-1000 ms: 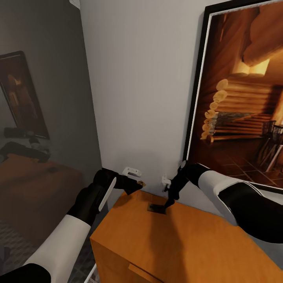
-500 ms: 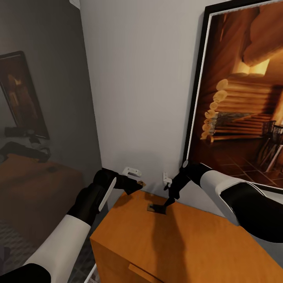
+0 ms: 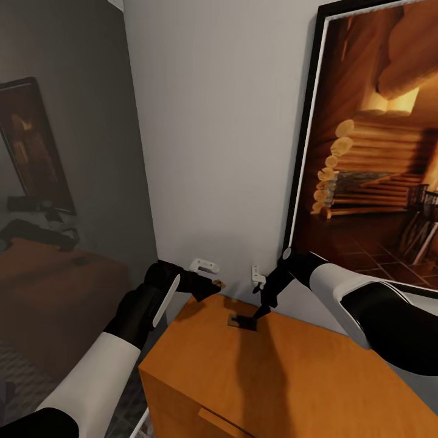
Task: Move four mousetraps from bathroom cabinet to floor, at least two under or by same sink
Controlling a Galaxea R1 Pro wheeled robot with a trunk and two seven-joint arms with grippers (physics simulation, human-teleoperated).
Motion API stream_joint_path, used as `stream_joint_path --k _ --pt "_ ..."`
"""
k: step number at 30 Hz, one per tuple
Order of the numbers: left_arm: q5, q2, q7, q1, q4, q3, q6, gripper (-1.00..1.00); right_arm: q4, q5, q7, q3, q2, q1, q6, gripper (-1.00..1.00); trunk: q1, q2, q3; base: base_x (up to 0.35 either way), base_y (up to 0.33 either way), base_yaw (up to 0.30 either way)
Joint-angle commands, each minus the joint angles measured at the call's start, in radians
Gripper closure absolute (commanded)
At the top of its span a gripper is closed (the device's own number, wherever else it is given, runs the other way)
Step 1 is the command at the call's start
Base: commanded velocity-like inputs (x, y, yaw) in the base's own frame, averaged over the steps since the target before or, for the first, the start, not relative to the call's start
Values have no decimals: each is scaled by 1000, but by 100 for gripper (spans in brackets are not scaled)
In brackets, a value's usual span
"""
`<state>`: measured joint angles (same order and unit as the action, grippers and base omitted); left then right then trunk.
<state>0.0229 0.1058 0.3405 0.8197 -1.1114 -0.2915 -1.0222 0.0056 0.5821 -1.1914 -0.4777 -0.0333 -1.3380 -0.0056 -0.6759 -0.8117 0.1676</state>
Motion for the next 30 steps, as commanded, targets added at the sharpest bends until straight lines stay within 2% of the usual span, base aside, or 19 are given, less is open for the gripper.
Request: stream_joint_path --k 1,18,30 --pt "3 0 3 1 -1 0 -4 100 1 7 -2 5 0 -1 0 -100 0 -1 2 0 0 0" --pt "3 0 3 1 -1 0 -5 100 1 7 -1 6 -2 -1 -1 -100 0 -1 2 2 0 0" --pt "3 0 4 1 1 0 -6 100 1 7 -2 7 -2 -1 -1 -100 0 -1 2 66 0 0"
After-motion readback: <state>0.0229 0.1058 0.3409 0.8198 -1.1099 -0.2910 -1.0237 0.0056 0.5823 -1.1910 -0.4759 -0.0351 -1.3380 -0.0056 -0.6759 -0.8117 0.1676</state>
